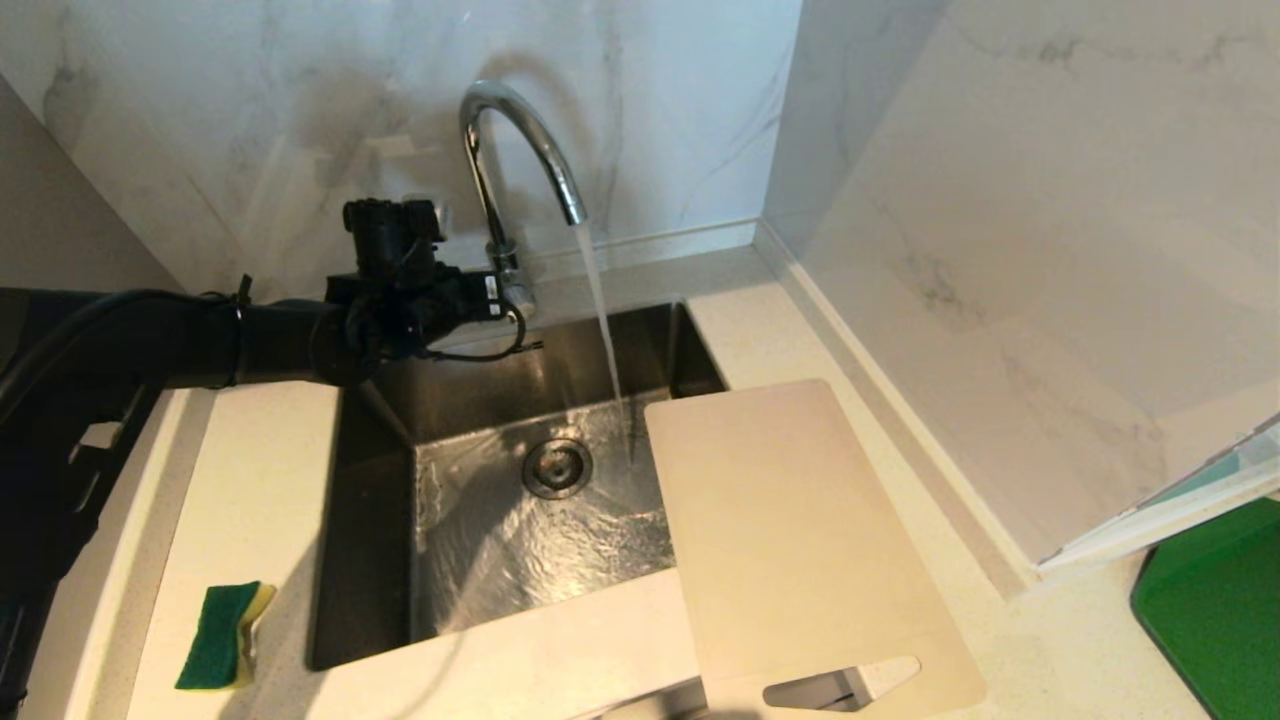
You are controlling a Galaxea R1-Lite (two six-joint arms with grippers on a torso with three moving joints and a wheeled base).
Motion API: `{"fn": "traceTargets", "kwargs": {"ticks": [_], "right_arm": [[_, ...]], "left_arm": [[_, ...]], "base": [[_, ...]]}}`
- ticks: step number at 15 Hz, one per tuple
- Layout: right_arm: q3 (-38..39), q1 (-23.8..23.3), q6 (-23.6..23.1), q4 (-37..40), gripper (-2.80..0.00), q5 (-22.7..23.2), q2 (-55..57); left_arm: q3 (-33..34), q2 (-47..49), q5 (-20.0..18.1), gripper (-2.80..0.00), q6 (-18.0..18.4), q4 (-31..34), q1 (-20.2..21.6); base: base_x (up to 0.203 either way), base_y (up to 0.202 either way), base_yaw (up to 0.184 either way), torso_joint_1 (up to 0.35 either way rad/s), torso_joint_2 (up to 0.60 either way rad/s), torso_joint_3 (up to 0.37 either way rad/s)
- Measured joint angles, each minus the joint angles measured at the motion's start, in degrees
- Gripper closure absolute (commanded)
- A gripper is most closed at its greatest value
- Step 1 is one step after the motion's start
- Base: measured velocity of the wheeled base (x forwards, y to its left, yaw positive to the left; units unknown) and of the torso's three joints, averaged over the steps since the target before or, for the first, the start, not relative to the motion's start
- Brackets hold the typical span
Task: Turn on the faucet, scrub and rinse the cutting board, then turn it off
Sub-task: Turn off the tap
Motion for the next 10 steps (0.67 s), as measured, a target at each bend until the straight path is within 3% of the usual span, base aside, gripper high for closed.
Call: {"fn": "traceTargets", "kwargs": {"ticks": [10], "right_arm": [[0.0,0.0,0.0,0.0,0.0,0.0,0.0]], "left_arm": [[0.1,-0.3,-0.8,0.0,-0.5,1.8,0.0]], "base": [[0.0,0.0,0.0,0.0,0.0,0.0]]}}
